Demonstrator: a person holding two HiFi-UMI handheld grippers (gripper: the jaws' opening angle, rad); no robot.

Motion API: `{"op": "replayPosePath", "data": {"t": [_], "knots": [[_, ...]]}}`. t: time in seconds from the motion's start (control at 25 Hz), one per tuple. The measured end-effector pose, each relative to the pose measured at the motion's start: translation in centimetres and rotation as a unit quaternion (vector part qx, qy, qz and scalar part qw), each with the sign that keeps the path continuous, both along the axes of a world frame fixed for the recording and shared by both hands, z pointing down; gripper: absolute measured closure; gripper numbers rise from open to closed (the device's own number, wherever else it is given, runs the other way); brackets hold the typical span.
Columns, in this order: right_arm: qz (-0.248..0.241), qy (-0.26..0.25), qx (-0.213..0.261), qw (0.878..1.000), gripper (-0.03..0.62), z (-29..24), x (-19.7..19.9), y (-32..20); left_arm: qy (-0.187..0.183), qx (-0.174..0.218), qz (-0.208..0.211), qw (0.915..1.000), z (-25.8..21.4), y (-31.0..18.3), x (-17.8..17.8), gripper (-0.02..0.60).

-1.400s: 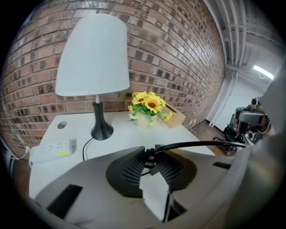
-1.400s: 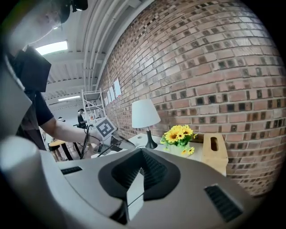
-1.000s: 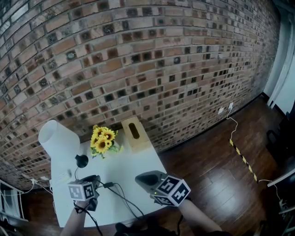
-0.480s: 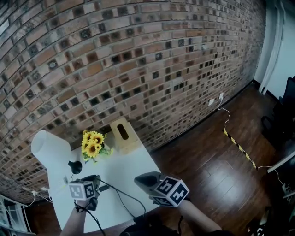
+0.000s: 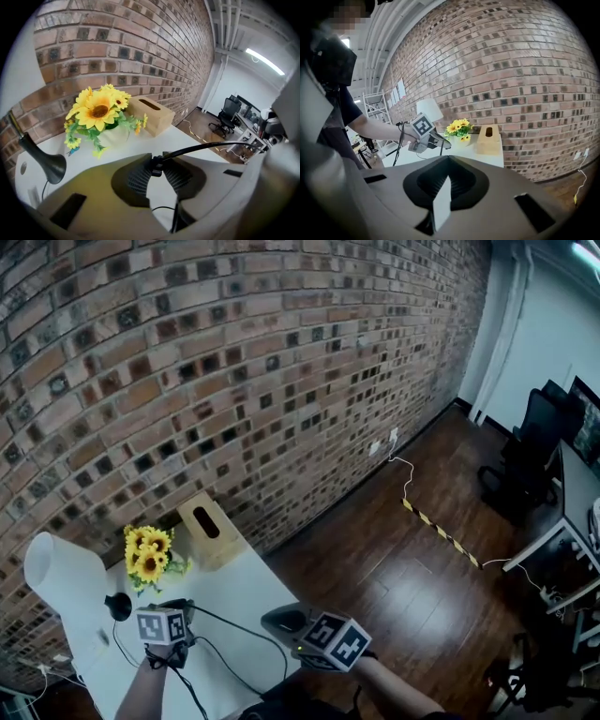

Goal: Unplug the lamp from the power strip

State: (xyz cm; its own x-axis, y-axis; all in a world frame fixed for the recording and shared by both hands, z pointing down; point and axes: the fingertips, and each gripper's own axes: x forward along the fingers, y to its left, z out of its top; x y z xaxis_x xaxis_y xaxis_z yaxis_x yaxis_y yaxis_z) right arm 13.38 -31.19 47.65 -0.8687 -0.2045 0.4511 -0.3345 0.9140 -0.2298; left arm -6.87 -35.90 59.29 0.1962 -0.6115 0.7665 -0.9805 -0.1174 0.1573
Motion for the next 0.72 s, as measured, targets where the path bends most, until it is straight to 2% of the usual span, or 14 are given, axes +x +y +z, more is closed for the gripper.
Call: {"op": "replayPosePath", "data": {"t": [0.16,0.36,0.72], "knots": [[0.03,0.005,-0.005,1.0,0.592,0.3,0.2,-0.1,-0.032,-0.014,0.046,0.9983,1.5,-1.5,0.2,0.486],[0.062,0.014,-0.023,0.998,0.592,1.3,0.4,-0.4,-0.055,-0.015,0.08,0.9951,2.5,-3.7,0.3,0.482],[0.052,0.025,-0.027,0.998,0.592,1.7,-1.7,-0.6,-0.035,-0.03,0.1,0.9939,3.9,-4.1,0.0,0.436]]}}
